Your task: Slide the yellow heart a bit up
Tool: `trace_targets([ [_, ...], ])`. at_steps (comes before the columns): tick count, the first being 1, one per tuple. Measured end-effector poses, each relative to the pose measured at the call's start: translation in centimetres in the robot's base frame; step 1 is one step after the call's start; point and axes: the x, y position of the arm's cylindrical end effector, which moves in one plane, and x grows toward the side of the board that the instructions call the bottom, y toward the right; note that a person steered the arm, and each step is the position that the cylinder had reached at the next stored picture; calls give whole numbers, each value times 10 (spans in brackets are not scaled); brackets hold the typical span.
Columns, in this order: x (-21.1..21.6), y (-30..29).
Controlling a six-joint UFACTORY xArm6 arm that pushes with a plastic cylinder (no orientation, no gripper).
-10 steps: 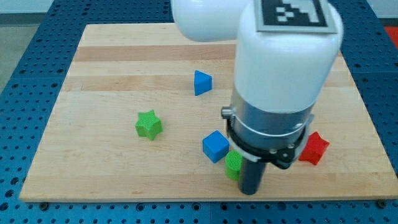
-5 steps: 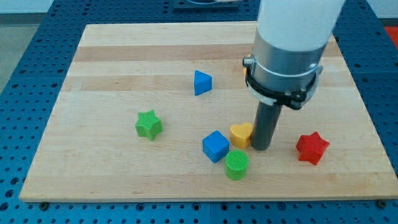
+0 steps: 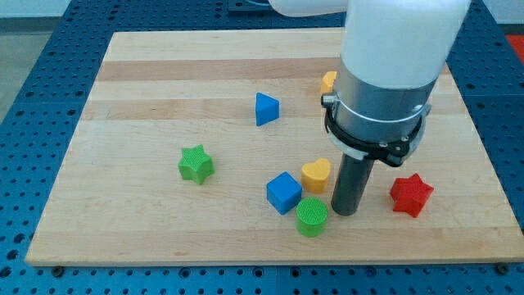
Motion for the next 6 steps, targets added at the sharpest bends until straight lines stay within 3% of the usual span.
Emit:
trace_targets([
  [4, -52, -55],
  [6, -53, -55],
])
